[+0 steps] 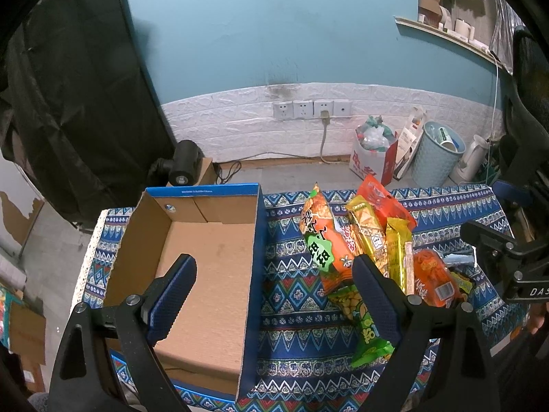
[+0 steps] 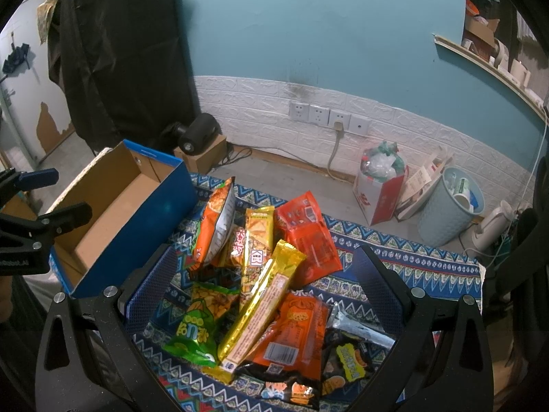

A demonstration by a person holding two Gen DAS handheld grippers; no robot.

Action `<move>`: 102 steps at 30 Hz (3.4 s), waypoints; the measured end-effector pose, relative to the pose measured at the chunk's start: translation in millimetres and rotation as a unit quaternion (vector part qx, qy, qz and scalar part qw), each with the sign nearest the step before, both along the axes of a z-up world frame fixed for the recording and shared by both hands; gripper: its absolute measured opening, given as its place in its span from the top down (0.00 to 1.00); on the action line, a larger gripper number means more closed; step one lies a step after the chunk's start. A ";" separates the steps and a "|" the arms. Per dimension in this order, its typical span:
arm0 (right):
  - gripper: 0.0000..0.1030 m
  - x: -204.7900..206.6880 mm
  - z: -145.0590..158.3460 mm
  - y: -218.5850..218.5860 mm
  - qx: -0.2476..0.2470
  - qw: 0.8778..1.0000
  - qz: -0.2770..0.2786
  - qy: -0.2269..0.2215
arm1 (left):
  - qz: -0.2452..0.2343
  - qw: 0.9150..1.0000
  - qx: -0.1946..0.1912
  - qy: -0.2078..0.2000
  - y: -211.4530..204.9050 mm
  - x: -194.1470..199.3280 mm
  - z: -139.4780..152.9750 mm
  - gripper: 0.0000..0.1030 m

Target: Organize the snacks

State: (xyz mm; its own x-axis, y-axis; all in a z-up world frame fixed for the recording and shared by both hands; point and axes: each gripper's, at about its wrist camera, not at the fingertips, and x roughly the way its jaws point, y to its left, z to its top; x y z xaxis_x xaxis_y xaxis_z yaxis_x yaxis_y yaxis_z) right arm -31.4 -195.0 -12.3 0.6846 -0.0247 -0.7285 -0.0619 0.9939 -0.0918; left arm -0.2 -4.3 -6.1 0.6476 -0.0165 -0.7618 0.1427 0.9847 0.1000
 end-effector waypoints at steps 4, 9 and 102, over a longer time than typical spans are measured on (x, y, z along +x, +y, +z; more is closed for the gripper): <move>0.03 -0.1 0.0 0.0 -0.001 1.000 0.000 0.000 | 0.000 1.000 0.000 -0.001 0.1 -0.3 -0.1 0.09; 0.03 -0.1 0.0 -0.3 -0.001 1.000 0.000 0.001 | 0.000 1.000 0.000 0.000 0.4 -0.2 -0.1 0.09; 0.03 35.2 -153.9 -72.0 0.002 0.963 -0.101 0.251 | -0.034 0.979 0.010 0.200 -40.4 43.0 -124.5 0.09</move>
